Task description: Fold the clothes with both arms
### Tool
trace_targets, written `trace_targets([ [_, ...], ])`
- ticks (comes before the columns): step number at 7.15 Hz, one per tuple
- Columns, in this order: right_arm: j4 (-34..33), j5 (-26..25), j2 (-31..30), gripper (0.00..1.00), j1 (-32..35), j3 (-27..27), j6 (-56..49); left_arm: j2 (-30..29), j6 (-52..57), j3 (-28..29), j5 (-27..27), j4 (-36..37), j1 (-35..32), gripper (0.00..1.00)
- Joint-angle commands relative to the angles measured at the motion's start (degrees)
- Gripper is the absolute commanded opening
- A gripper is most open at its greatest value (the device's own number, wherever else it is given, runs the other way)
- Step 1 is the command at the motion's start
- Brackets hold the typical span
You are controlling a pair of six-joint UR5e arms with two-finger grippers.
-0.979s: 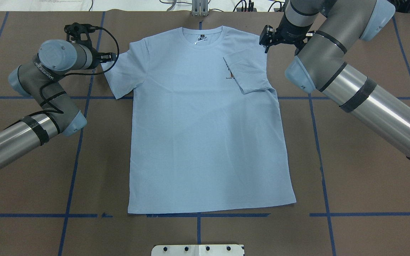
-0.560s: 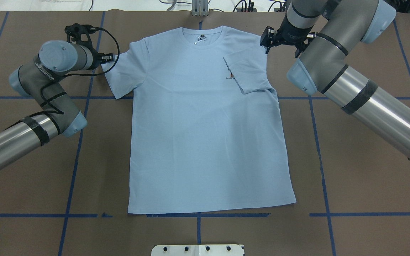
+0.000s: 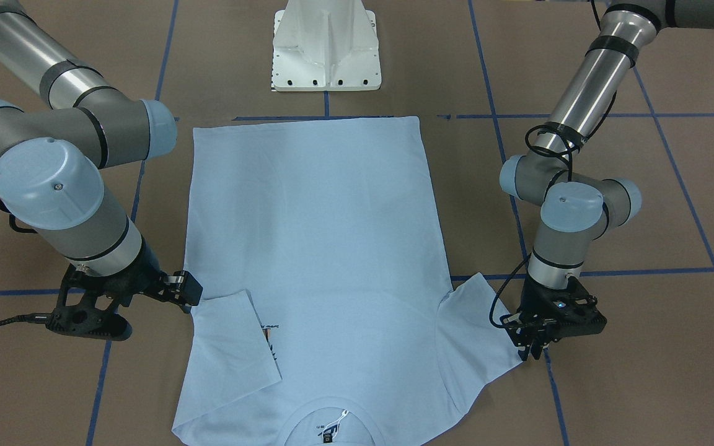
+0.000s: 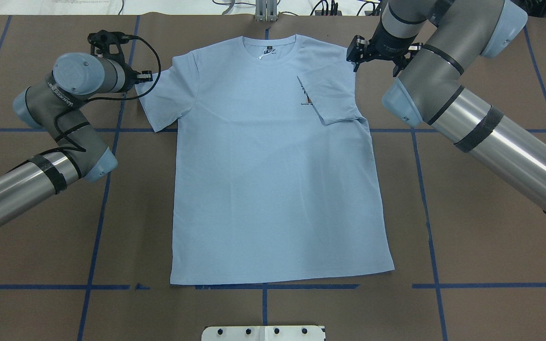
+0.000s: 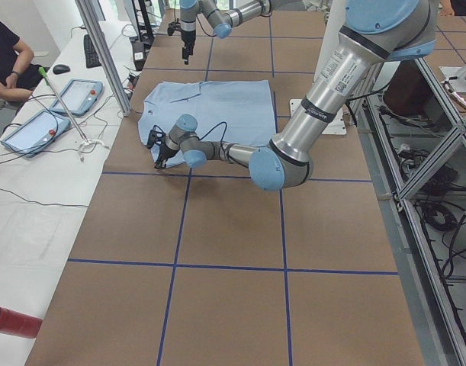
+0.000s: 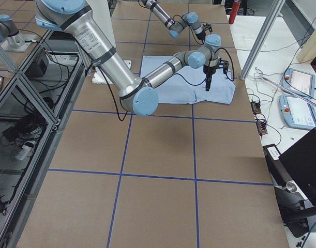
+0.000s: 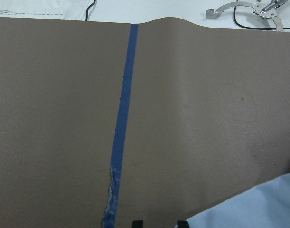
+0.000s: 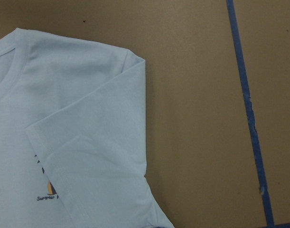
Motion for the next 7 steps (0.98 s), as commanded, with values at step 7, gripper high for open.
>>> trace_targets([
  [7, 1.4, 0.0, -0.9, 1.00, -0.1, 0.0, -0.1, -13.5, -11.0, -13.1, 0.0, 26.9, 6.0, 0.00],
])
